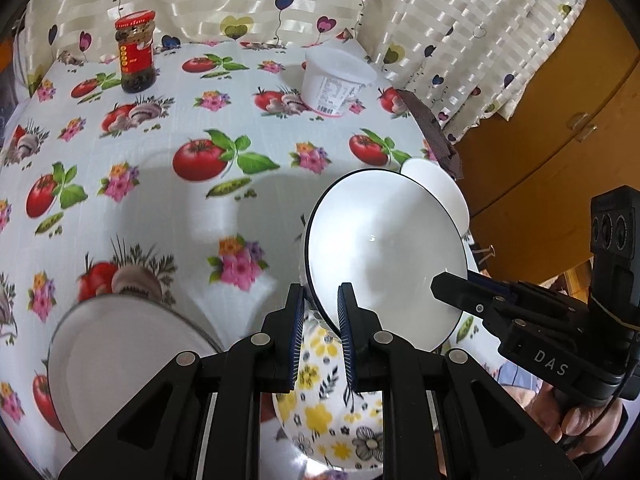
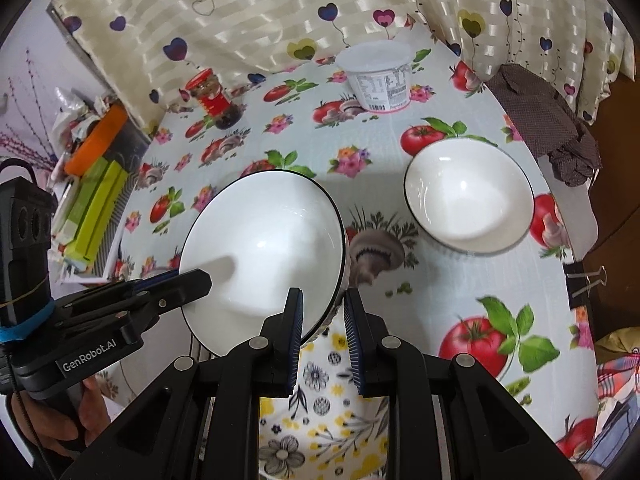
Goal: Organize plates and bowls
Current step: 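Lower the white bowl onto the floral plate and open the right tool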
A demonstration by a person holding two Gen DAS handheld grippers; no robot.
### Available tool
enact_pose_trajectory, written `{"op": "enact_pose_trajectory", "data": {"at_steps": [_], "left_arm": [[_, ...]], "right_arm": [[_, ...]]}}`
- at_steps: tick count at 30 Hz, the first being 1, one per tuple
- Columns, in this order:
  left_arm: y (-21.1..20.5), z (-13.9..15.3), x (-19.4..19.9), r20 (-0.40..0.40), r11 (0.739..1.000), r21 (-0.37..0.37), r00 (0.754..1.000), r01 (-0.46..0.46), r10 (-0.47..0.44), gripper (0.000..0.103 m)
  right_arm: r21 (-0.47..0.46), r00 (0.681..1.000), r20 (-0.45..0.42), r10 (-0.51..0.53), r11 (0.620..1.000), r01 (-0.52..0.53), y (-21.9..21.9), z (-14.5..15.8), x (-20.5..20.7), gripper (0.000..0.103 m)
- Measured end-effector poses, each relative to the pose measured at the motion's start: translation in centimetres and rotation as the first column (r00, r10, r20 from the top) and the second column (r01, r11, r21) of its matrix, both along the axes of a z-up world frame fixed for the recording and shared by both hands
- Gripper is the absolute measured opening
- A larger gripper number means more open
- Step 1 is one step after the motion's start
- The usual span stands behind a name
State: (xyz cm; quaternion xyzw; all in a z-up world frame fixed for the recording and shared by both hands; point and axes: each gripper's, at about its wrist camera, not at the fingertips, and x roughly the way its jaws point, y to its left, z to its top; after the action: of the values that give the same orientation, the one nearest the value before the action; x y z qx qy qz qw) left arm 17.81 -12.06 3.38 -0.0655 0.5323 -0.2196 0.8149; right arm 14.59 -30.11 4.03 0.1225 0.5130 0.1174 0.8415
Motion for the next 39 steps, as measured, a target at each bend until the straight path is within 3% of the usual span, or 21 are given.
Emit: {"op": "enact_pose_trajectory", "data": {"at_steps": [18,26,39], "left_arm": [[-0.3,-3.5,-6.1,-0.075,1.000,0.021,0.997,0.009,-0.007,0.017],[-0.7,-5.0,-6.7,-0.113,0.999,0.029,0.993,0.017,-0.013,0.017],[-0.6,-5.0,-6.7,-0.107,1.000,-0.005,0.994,0.017,-0.017,0.018]], "right_arm": [[-0.009,0.996,-0.090,0.028,1.000,-0.029,0.0,-3.6,-5.9,0.020],[-0.025,0.992,-0.118,0.036,0.999,-0.040,-0.1,-4.5,-6.4,0.020],[-0.031,0.991,-0.122,0.051,0.998,-0.055,-0.2,-5.1,-6.2,0.023]]}}
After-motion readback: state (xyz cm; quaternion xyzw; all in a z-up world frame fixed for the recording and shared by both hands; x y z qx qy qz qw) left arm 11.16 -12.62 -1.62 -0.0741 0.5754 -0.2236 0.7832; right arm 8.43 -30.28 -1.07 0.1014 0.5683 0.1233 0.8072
